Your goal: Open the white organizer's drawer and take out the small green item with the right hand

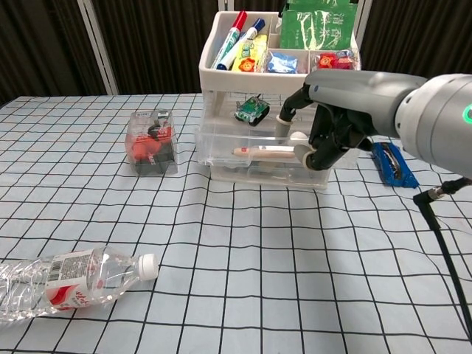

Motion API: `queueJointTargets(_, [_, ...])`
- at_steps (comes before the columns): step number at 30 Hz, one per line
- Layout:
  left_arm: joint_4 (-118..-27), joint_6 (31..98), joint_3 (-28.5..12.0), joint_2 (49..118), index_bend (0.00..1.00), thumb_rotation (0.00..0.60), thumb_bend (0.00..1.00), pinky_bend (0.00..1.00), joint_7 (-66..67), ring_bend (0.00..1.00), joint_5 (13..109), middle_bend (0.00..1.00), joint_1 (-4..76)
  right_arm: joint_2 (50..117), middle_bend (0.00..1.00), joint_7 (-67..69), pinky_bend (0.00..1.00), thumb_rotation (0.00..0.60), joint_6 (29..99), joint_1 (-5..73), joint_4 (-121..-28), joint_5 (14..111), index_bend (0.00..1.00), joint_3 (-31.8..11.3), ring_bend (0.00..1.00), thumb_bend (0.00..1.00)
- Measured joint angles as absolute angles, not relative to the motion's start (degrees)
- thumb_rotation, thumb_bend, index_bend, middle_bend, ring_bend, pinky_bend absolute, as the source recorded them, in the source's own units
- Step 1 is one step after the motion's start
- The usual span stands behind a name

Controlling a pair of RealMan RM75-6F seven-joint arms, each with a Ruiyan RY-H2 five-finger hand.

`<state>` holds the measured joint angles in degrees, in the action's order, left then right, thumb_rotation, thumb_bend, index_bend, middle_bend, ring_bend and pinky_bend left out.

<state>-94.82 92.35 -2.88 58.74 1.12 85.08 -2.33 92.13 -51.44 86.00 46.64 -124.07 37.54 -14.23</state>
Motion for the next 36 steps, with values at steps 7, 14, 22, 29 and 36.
queueJointTargets(7, [-94.82, 92.28, -2.88, 58.66, 0.0, 0.6, 0.0, 0.0, 0.96, 0.0, 85.04, 0.0, -2.31, 92.55, 0.95, -51.77, 0.83, 0.6, 86.49, 46.79, -124.77, 38.35, 0.41, -13.76, 0.97, 0.47])
queueJointTargets(14, [-94.84, 92.26, -2.86, 58.67, 0.0, 0.6, 0.0, 0.0, 1.02, 0.0, 85.07, 0.0, -2.31, 92.73, 0.95, -52.69, 0.83, 0.6, 87.1, 46.9, -125.79, 38.29, 0.41, -13.3, 0.97, 0.47])
queueJointTargets(22, [-94.88, 92.28, -2.84, 58.62, 0.0, 0.6, 0.0, 0.0, 0.93, 0.0, 85.08, 0.0, -2.34, 93.01, 0.95, -53.45, 0.83, 0.6, 87.79, 47.08, -126.49, 38.62, 0.41, -13.09, 0.97, 0.46])
queueJointTargets(29, [-94.88, 92.41, -2.83, 58.61, 0.0, 0.6, 0.0, 0.0, 0.84, 0.0, 85.12, 0.0, -2.4, 93.25, 0.95, -54.69, 0.83, 0.6, 88.59, 47.32, -127.34, 38.41, 0.41, -13.01, 0.97, 0.46])
queueJointTargets(36, [-94.86, 92.39, -2.8, 58.54, 0.0, 0.6, 0.0, 0.0, 0.86, 0.0, 85.23, 0.0, -2.38, 93.32, 0.94, -55.04, 0.83, 0.6, 89.06, 47.41, -127.69, 38.28, 0.41, -13.11, 0.97, 0.46])
